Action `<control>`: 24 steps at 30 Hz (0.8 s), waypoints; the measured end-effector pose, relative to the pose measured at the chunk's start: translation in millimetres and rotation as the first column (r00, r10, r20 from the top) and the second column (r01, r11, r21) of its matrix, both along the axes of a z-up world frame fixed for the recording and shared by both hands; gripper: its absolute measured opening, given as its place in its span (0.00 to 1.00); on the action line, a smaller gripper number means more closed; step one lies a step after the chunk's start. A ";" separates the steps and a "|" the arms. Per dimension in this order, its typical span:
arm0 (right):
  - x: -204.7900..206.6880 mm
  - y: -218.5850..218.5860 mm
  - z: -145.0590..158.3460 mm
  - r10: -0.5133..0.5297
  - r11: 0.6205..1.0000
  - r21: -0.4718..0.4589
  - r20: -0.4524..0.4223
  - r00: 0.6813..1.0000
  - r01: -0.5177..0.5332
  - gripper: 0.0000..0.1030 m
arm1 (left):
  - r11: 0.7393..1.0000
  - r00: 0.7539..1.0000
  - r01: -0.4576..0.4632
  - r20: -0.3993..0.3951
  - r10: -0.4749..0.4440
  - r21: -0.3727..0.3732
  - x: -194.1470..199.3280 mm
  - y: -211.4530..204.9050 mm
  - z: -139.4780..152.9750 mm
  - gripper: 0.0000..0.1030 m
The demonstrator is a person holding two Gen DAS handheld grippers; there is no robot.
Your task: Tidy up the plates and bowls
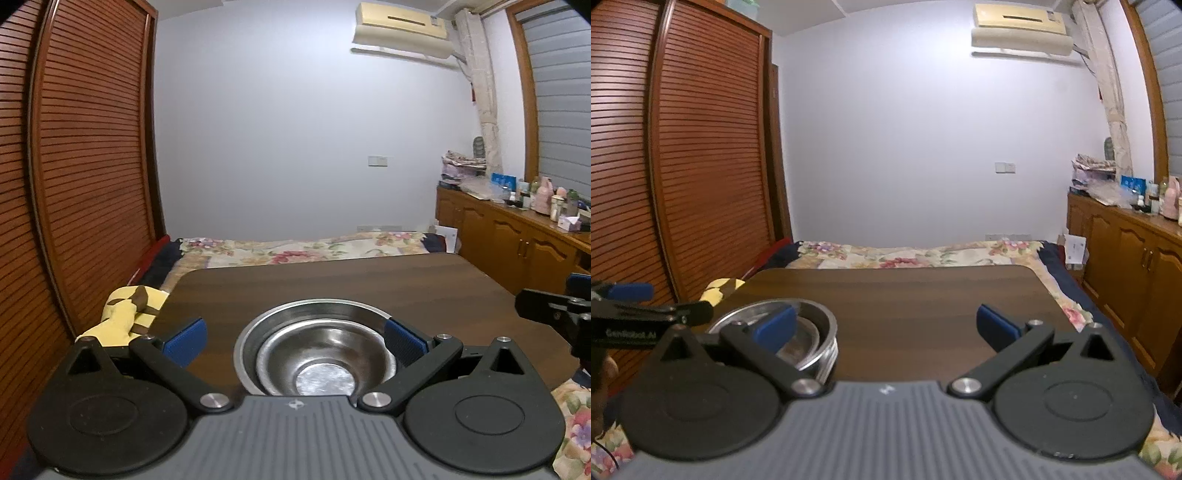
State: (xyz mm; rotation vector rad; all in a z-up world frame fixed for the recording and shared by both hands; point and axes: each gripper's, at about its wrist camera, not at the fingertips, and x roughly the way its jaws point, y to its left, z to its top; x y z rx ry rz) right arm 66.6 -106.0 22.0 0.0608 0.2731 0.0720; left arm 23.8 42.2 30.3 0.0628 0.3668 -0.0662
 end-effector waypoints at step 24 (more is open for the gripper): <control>1.7 -10.8 -26.4 -0.074 0.997 -0.023 -0.042 0.996 0.073 1.00 | 1.000 0.999 -0.003 -0.038 0.004 0.026 2.3 -14.7 -30.6 1.00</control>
